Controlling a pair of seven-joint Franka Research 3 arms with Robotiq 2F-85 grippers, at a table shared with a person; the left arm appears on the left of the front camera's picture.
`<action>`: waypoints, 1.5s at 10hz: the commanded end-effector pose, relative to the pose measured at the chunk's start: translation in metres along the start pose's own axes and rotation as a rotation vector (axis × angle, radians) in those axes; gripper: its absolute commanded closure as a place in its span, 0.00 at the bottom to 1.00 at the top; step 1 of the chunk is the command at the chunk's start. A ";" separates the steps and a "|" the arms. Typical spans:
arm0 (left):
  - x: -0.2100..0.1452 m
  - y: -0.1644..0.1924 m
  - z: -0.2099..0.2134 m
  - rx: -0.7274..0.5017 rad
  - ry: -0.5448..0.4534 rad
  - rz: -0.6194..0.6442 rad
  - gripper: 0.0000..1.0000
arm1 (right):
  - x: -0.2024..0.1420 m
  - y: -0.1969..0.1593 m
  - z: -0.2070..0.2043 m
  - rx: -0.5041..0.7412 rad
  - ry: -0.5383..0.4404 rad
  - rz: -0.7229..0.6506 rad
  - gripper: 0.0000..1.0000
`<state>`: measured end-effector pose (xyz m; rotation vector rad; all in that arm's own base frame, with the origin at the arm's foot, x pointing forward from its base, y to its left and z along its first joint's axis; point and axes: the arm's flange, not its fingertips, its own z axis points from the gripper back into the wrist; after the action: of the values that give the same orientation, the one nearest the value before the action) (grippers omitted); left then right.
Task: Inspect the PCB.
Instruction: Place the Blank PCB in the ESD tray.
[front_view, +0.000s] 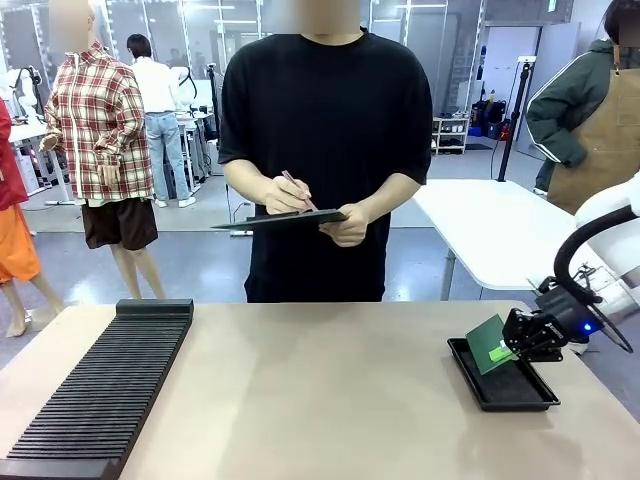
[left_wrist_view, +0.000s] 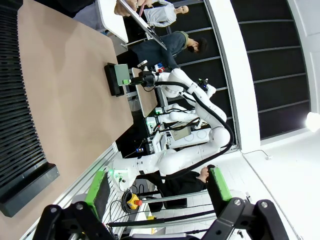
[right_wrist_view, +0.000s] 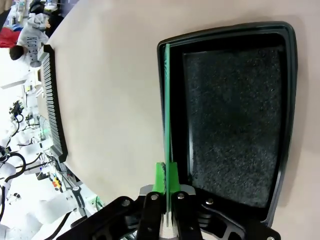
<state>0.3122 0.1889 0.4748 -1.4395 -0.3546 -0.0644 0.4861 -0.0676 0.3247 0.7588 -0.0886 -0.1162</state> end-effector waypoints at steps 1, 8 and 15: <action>0.001 -0.003 0.001 0.007 0.002 0.008 0.00 | 0.008 -0.005 -0.006 -0.045 -0.015 0.037 0.97; 0.001 -0.003 0.001 0.007 0.002 0.008 0.00 | 0.009 -0.012 -0.025 -0.079 -0.003 0.035 0.79; 0.001 -0.003 0.001 0.007 0.002 0.008 0.00 | -0.011 0.009 -0.009 -0.196 -0.061 0.035 0.00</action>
<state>0.3122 0.1889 0.4747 -1.4395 -0.3545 -0.0645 0.4860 -0.0611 0.3174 0.6009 -0.1448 -0.0761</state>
